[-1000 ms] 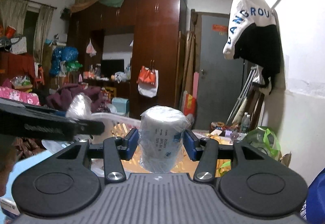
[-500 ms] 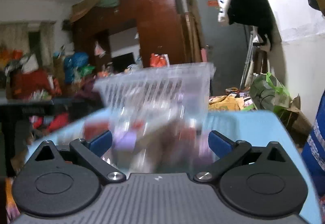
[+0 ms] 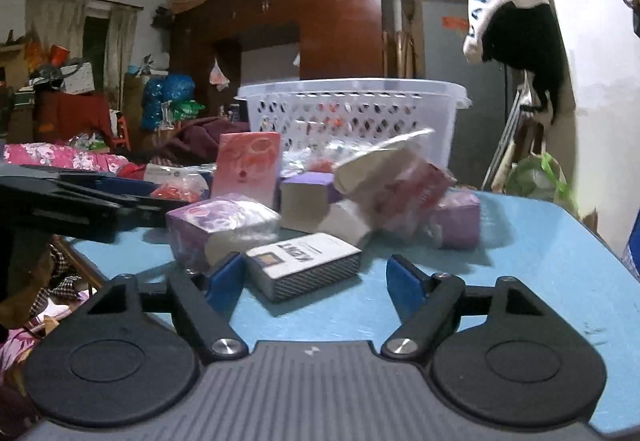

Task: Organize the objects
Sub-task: 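Grasp the bagged red ball with the left tool while the right tool grasps the KENT pack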

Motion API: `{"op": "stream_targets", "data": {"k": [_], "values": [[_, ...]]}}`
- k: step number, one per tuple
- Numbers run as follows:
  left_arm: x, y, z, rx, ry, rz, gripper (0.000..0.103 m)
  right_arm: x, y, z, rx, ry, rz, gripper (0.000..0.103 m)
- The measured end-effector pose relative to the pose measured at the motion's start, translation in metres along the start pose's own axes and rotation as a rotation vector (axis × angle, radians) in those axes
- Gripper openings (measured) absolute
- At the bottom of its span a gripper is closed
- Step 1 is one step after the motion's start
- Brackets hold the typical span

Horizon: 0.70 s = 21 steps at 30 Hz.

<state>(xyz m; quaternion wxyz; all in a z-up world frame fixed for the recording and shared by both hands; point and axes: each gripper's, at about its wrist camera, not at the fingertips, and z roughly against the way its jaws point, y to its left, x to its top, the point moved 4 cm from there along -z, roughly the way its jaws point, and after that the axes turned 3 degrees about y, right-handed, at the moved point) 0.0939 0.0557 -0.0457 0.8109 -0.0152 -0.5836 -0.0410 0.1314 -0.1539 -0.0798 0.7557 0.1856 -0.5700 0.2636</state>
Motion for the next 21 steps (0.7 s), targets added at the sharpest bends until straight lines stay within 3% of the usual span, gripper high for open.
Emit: {"op": "stream_targets", "data": {"k": [2,3,4,6,10,12,13,17,18,21], "values": [[-0.003,-0.003,-0.002,0.012,-0.004,0.002,0.086,0.000,0.001,0.002,0.018,-0.017,0.015,0.071],[-0.005,-0.003,-0.001,0.000,-0.004,0.012,0.080,-0.001,0.001,0.002,0.024,-0.019,0.013,0.063],[-0.006,-0.003,-0.002,-0.015,0.002,0.016,0.067,0.000,-0.001,0.002,0.031,-0.018,0.008,0.061],[-0.009,-0.003,-0.004,-0.018,0.030,0.005,0.053,0.000,-0.004,0.005,0.044,-0.015,0.001,0.057],[-0.011,-0.003,-0.003,-0.021,0.023,-0.004,0.054,0.003,-0.008,0.004,0.044,0.002,-0.021,0.059],[-0.010,-0.005,-0.002,-0.011,0.008,-0.015,0.059,0.005,-0.005,0.000,0.014,0.000,-0.007,0.080],[-0.010,-0.006,-0.002,-0.007,0.001,-0.021,0.065,0.003,-0.003,-0.003,0.004,-0.003,-0.004,0.085],[-0.007,-0.008,-0.005,0.021,-0.020,-0.039,0.070,0.002,-0.001,-0.012,0.026,-0.005,-0.009,0.083],[-0.006,-0.007,-0.007,0.014,-0.015,-0.033,0.070,0.002,-0.002,-0.012,0.032,-0.006,-0.010,0.073],[-0.009,-0.002,-0.011,-0.037,0.012,0.007,0.051,0.000,-0.007,-0.005,0.027,-0.009,-0.020,0.069]]}}
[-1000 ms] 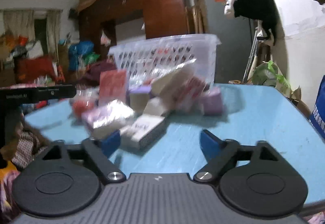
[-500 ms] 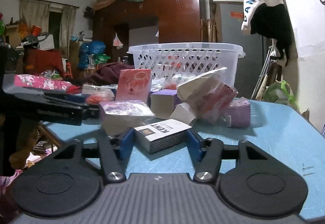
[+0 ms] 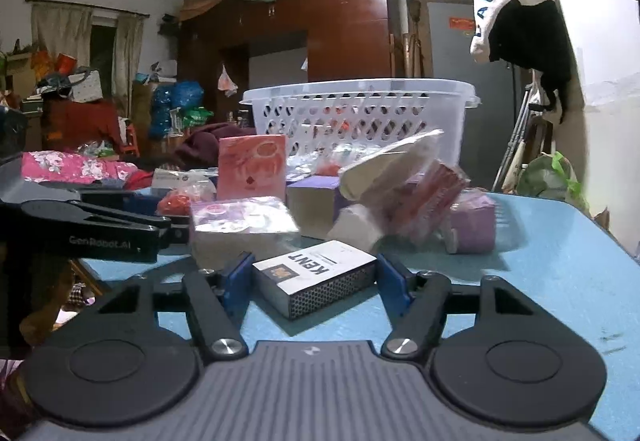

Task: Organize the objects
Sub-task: 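Grasp the bagged red ball with the left tool while the right tool grasps the KENT pack, then carry the red ball and KENT pack into the basket and open both tools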

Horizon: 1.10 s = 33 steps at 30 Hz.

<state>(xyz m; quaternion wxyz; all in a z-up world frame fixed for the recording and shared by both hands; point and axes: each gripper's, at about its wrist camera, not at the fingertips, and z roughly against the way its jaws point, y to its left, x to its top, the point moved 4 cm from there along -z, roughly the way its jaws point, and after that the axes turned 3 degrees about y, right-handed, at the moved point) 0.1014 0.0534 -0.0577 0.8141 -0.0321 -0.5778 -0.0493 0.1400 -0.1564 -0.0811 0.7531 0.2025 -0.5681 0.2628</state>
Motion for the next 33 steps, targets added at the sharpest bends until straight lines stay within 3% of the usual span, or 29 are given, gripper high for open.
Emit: {"op": "stream_targets", "data": {"k": [10,17,20,24,27,29,33], "values": [[0.002,-0.002,0.025,-0.014,-0.093,-0.005,0.050,0.007,-0.019,0.028,-0.028,-0.044,-0.034,0.069],[0.020,0.013,0.034,-0.026,-0.137,0.054,0.051,0.025,-0.025,0.027,-0.042,-0.071,-0.020,0.069],[0.048,0.018,0.033,-0.035,-0.177,0.063,0.051,0.054,-0.024,0.020,-0.032,-0.126,0.033,0.069],[0.113,0.029,0.006,-0.049,-0.190,0.084,0.051,0.116,-0.029,-0.011,-0.058,-0.189,0.102,0.069],[0.160,0.037,-0.030,-0.043,-0.156,0.110,0.051,0.162,-0.035,-0.054,-0.057,-0.170,0.115,0.069],[0.181,0.041,-0.059,-0.024,-0.113,0.120,0.051,0.179,-0.039,-0.079,-0.100,-0.142,0.133,0.069],[0.196,0.048,-0.103,-0.001,-0.018,0.163,0.051,0.190,-0.049,-0.120,-0.134,-0.059,0.123,0.069]]}}
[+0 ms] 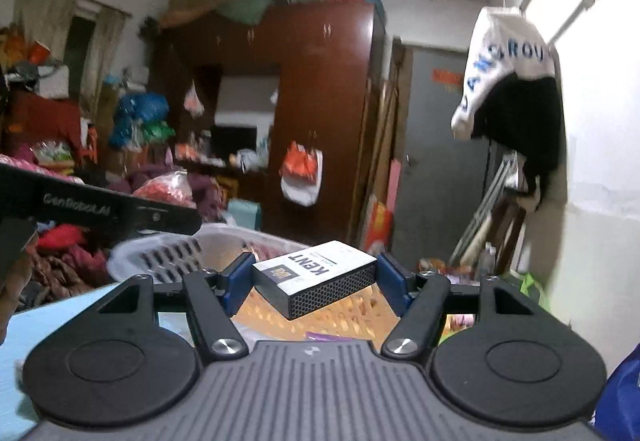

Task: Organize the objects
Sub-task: 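Carry the red ball and KENT pack into the basket and open both tools, then grasp the pink tissue box with the left tool while the right tool grasps a clear bagged item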

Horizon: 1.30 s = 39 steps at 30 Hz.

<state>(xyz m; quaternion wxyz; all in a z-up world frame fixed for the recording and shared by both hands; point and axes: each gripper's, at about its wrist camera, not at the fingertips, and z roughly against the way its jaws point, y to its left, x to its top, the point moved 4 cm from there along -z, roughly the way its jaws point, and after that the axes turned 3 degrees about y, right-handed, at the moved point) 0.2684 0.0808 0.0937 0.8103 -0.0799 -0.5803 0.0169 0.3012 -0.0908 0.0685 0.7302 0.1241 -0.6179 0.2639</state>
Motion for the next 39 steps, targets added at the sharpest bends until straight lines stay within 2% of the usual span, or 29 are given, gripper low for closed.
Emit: {"op": "stream_targets", "data": {"k": [2,4,5,6,7,9,11,13,17,19,22,25,28,32,33,35,36,39], "values": [[-0.003,0.001,-0.015,0.024,0.035,0.012,0.054,-0.003,-0.002,-0.007,0.001,0.009,0.001,0.070],[-0.011,0.001,-0.023,0.067,0.075,-0.011,0.074,-0.009,-0.005,-0.007,0.017,0.049,-0.015,0.087],[-0.014,0.000,-0.021,0.085,0.066,-0.029,0.074,-0.011,-0.007,-0.003,0.013,0.058,-0.032,0.099],[-0.017,0.001,-0.015,0.093,0.051,-0.038,0.074,-0.014,-0.008,0.008,0.001,0.044,-0.048,0.103],[-0.021,0.001,-0.006,0.085,0.034,-0.035,0.074,-0.016,-0.008,0.021,-0.003,0.019,-0.056,0.103],[-0.029,0.000,0.019,0.023,0.006,-0.026,0.074,-0.026,-0.008,0.050,0.027,-0.021,-0.055,0.103],[-0.047,-0.004,0.052,-0.016,-0.020,-0.042,0.081,-0.046,-0.008,0.081,0.038,-0.045,-0.074,0.103],[-0.073,-0.007,0.081,-0.044,-0.039,-0.049,0.087,-0.070,-0.007,0.102,0.044,-0.036,-0.064,0.103],[-0.121,-0.016,0.114,-0.085,-0.052,-0.061,0.088,-0.111,-0.005,0.112,-0.007,0.013,-0.036,0.103],[-0.134,-0.017,0.112,-0.085,-0.040,-0.050,0.088,-0.110,-0.003,0.101,0.015,0.045,-0.041,0.101],[-0.137,-0.018,0.095,-0.072,-0.001,-0.052,0.087,-0.096,-0.002,0.094,0.045,0.027,-0.060,0.100],[-0.137,-0.013,0.081,-0.084,0.038,-0.023,0.087,-0.087,-0.001,0.073,0.111,0.095,-0.093,0.099],[-0.142,-0.014,0.076,-0.089,0.065,-0.025,0.087,-0.086,-0.001,0.055,0.122,0.145,-0.113,0.090],[-0.145,-0.022,0.073,-0.087,0.079,-0.065,0.086,-0.103,0.008,0.049,0.138,0.216,-0.099,0.082],[-0.145,-0.025,0.072,-0.081,0.083,-0.075,0.084,-0.105,0.007,0.054,0.138,0.201,-0.104,0.072],[-0.145,-0.028,0.073,-0.061,0.072,-0.094,0.074,-0.106,0.007,0.062,0.121,0.177,-0.097,0.064],[-0.146,-0.029,0.074,-0.038,0.064,-0.103,0.064,-0.107,0.007,0.065,0.117,0.167,-0.096,0.062],[-0.147,-0.027,0.078,-0.039,0.034,-0.096,0.053,-0.106,0.005,0.073,0.108,0.126,-0.088,0.053]]}}
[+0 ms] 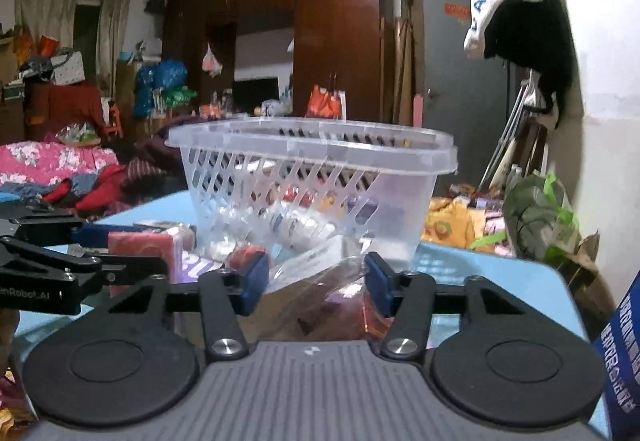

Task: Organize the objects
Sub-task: 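Grasp the pink tissue box with the left tool while the right tool grasps a clear bagged item, then carry both items into the basket and open both tools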

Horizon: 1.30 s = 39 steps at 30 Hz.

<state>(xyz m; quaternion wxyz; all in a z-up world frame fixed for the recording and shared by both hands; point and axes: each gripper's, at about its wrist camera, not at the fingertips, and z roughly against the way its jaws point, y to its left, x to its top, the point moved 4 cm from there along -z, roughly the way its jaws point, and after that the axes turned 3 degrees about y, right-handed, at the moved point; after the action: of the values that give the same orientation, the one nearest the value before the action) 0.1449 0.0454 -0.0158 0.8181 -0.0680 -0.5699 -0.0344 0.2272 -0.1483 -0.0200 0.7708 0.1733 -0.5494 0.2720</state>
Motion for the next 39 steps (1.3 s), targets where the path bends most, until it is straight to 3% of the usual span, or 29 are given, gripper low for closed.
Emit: {"op": "stream_targets", "data": {"k": [4,19,32,35,39], "values": [[-0.004,0.004,0.009,-0.033,-0.039,0.025,0.048,0.002,0.002,0.006,0.011,-0.034,0.015,0.051],[0.004,0.018,0.034,-0.060,-0.160,0.072,0.044,0.009,0.005,0.016,0.007,-0.119,0.029,0.048],[0.014,0.032,0.036,-0.081,-0.179,0.144,0.044,0.018,0.005,0.021,0.007,-0.147,0.025,0.048],[0.030,0.037,0.039,-0.101,-0.195,0.166,0.044,0.029,0.007,0.029,0.014,-0.177,0.023,0.048],[0.086,0.045,0.032,-0.112,-0.226,0.200,0.044,0.074,0.006,0.038,-0.005,-0.254,0.024,0.048]]}}
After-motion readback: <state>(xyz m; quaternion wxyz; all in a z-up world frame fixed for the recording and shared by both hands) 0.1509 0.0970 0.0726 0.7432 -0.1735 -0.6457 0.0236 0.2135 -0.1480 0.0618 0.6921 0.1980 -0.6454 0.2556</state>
